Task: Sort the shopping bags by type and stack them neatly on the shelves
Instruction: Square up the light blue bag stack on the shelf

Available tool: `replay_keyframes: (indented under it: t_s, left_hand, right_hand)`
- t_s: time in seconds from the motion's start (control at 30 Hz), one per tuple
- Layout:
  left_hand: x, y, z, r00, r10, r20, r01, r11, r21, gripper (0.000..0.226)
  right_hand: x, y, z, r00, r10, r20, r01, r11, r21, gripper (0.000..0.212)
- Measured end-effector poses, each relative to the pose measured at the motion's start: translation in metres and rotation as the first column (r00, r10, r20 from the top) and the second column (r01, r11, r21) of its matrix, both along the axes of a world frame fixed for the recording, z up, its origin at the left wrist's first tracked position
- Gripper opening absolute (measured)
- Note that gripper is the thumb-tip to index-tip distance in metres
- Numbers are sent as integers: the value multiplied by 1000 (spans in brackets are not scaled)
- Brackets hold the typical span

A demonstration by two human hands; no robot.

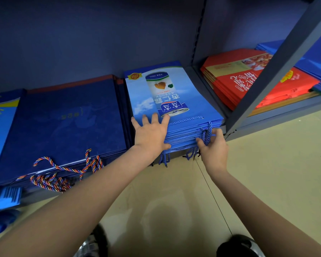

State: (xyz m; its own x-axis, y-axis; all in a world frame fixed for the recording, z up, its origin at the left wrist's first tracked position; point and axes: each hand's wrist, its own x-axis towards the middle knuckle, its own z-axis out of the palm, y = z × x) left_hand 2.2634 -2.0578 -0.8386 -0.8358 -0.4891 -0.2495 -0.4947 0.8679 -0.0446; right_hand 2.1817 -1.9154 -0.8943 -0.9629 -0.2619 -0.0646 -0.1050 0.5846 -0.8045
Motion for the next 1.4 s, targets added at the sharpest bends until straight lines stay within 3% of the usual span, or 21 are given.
replay_keyframes:
  t_s: [0.1,0.2,0.47,0.6,0.7,0.8,0.87,0.93,1.07,1.13,1.4]
  left_hand:
    - [1,-3,-2,998,-52,-30,50,997,-54,84]
    - [-1,-9,-1,996,-62,-69,62,998,-2,84]
    - [-3,-20,14,991,-75,-107,79,996,35,81]
    - [-8,-23,35,979,-98,-179,95,995,-20,73]
    - [-12,-23,48,966,-96,-240,86,995,-50,69]
    - [-12,-20,48,969,-84,-231,78,996,-34,68]
    - [-11,-19,45,972,-88,-216,81,996,-41,69]
    - [-11,-19,44,974,-89,-208,81,996,-47,69]
    - [-11,-19,46,974,-80,-212,74,997,-36,69]
    - [-11,-19,45,975,-82,-206,76,996,-38,69]
    - [-10,-19,41,973,-91,-210,88,996,-22,68]
  right_hand:
    - [-8,8,6,995,64,-71,-60,997,51,14]
    - [-21,25,20,985,104,-134,-89,989,114,8]
    - [-32,44,17,988,69,-135,-59,995,79,15]
    - [-31,54,19,988,61,-142,-52,996,66,42]
    - [-24,51,17,987,71,-143,-62,996,70,41]
    - [-14,38,19,997,60,-58,-60,998,-7,32]
    - [-9,26,19,995,7,103,7,990,-140,21]
    - [-6,15,19,961,-49,271,124,956,-266,22]
    - [-5,-3,26,888,-100,449,286,885,-367,30]
    - [-5,-5,32,877,-101,470,306,872,-382,35]
    - [-8,19,39,869,-79,489,284,888,-362,23]
